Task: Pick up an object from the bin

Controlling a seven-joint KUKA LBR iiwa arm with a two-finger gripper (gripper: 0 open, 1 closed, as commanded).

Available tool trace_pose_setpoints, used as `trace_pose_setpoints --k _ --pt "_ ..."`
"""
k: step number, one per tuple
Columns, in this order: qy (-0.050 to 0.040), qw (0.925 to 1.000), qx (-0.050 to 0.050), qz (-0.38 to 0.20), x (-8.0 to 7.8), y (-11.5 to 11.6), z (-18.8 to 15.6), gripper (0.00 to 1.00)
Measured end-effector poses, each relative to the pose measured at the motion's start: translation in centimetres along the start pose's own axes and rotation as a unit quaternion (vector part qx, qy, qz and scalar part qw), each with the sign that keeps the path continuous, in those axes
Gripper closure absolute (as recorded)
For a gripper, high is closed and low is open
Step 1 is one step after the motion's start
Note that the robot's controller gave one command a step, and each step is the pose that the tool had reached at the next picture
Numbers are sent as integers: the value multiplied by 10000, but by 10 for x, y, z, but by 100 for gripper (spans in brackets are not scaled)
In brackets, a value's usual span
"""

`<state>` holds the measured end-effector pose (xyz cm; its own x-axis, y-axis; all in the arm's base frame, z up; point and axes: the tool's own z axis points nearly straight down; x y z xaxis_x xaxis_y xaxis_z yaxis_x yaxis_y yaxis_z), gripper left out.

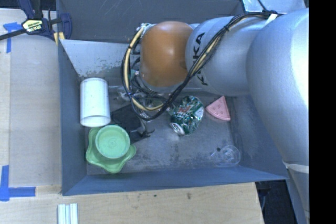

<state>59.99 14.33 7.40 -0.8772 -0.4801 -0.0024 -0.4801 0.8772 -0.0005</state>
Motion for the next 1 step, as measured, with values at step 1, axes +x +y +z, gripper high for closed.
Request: trace_pose_setpoints --k 1 --pt "-5 10000 5 -75 -23 20 3 0"
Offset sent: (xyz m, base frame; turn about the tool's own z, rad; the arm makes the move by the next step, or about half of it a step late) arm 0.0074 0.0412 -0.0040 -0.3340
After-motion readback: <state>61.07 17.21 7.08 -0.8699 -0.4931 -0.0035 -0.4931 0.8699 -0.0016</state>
